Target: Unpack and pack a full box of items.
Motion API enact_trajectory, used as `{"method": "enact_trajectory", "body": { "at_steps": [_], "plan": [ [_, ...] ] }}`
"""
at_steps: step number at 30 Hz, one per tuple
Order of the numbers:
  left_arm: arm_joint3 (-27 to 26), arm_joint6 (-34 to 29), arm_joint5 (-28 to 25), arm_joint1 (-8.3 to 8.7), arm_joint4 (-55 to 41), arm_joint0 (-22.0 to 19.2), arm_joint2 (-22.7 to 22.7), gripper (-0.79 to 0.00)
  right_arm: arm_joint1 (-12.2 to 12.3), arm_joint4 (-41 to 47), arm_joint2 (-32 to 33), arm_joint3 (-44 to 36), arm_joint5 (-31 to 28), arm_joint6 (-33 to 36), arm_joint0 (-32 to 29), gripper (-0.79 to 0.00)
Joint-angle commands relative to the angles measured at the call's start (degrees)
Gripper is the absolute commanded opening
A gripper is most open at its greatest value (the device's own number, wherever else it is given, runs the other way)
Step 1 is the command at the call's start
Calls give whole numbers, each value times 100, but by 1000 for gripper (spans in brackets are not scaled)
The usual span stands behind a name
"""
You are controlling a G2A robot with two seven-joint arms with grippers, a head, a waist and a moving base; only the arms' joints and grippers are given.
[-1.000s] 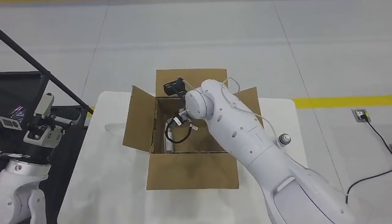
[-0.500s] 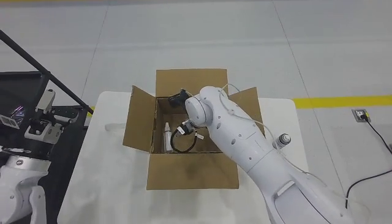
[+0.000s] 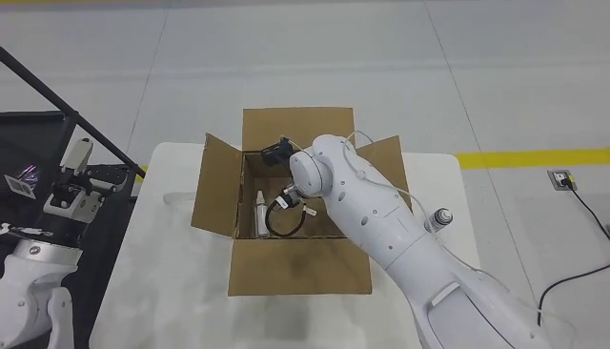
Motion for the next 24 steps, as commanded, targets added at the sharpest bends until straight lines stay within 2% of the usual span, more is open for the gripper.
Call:
{"method": "enact_trajectory", "body": {
  "at_steps": [1, 10, 13, 18, 24],
  "plan": [
    [0, 0, 0, 0, 0, 0, 0, 0, 0, 0, 0, 0, 0, 0, 0, 0],
    [-77, 35, 63, 35, 596, 56, 341, 0, -37, -172, -53, 75, -92, -268, -35, 0],
    [-65, -13, -34, 58, 1093, 140, 535, 0, -117, -163, -123, 139, -161, -656, -93, 0],
    [100, 59, -125, 76, 1918, 186, 1018, 0, -270, -92, -168, 555, 107, -1211, -116, 0],
    [314, 192, -198, 83, 2830, 225, 1587, 0, -370, 49, -100, 990, 46, -2051, -197, 0]
  ]
}}
